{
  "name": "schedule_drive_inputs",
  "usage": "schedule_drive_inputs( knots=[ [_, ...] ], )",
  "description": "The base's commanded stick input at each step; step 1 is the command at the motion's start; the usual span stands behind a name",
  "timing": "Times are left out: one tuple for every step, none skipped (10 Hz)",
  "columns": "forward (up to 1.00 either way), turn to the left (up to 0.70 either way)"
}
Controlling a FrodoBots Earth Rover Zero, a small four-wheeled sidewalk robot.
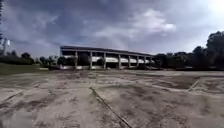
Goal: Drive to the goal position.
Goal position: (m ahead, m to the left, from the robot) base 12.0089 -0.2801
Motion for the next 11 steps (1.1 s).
schedule_drive_inputs(
  knots=[
    [0.70, -0.11],
    [0.70, 0.00],
    [0.70, 0.00],
    [0.70, 0.00],
    [0.70, 0.00],
    [0.70, 0.00],
    [0.70, 0.00],
    [0.70, 0.00],
    [0.70, 0.00],
    [0.70, 0.00],
    [0.70, 0.00]
  ],
)
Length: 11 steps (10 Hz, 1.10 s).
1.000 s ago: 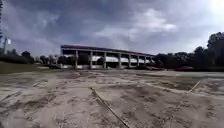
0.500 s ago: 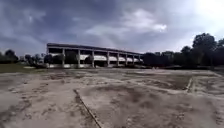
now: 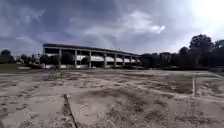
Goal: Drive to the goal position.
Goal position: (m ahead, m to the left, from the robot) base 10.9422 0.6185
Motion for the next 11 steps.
schedule_drive_inputs(
  knots=[
    [0.70, 0.00],
    [0.70, 0.00],
    [0.70, 0.00],
    [0.70, 0.00],
    [0.70, 0.00],
    [0.70, 0.00],
    [0.70, 0.00],
    [0.70, 0.00],
    [0.70, 0.00],
    [0.70, 0.00],
    [0.70, 0.00]
  ],
)
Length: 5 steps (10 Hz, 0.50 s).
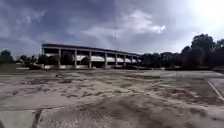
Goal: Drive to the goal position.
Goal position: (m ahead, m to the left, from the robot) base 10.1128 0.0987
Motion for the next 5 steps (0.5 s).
schedule_drive_inputs(
  knots=[
    [0.70, 0.00],
    [0.70, 0.00],
    [0.70, 0.00],
    [0.70, 0.00],
    [0.70, 0.00]
  ],
)
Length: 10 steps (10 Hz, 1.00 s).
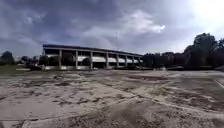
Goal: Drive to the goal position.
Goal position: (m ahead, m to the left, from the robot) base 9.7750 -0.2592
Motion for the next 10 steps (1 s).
schedule_drive_inputs(
  knots=[
    [0.70, 0.00],
    [0.70, 0.00],
    [0.70, 0.00],
    [0.70, 0.00],
    [0.70, 0.00],
    [0.70, 0.00],
    [0.70, 0.00],
    [0.70, -0.07],
    [0.70, -0.35],
    [0.70, -0.35]
  ],
)
